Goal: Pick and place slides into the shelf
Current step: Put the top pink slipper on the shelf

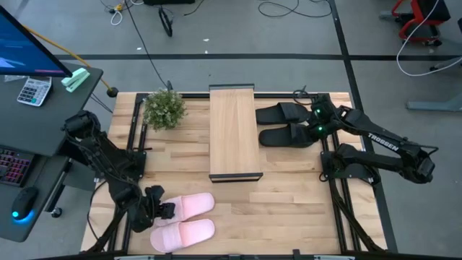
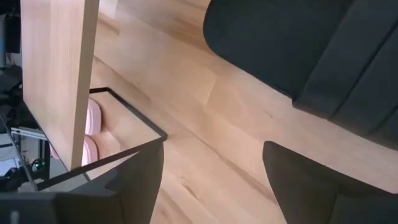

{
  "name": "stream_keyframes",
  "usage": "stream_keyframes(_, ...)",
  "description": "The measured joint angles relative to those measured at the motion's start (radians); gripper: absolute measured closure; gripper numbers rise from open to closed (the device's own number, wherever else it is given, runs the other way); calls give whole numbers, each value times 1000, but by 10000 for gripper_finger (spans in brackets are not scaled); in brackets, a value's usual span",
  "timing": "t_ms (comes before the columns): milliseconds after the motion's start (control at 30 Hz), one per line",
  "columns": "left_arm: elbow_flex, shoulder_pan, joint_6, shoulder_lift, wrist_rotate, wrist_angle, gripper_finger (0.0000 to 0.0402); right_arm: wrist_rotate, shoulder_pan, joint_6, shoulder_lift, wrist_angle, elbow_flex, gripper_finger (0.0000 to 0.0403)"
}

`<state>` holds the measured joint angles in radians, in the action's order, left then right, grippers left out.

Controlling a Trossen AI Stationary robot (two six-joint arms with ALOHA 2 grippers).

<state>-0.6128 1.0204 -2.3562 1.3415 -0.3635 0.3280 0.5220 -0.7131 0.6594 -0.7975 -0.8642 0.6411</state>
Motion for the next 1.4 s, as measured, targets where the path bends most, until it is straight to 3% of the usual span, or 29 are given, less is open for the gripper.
stream_keyframes(367, 0, 21, 4, 0, -78, -7, 193, 1, 16, 13, 0, 3, 0, 121)
stream_keyframes(733, 0, 21, 66, 0, -281, -3, 209, 3, 16, 67, 0, 31, 0, 121)
stream_keyframes(867, 0, 21, 89, 0, -316, -1, 250, 3, 16, 82, 0, 56, 0, 121)
stream_keyframes(1067, 0, 21, 97, 0, -370, 0, 378, -4, 16, 104, 0, 99, 0, 121)
stream_keyframes(1400, 0, 33, 161, -46, -447, -61, 393, -19, 16, 105, 0, 114, 0, 121)
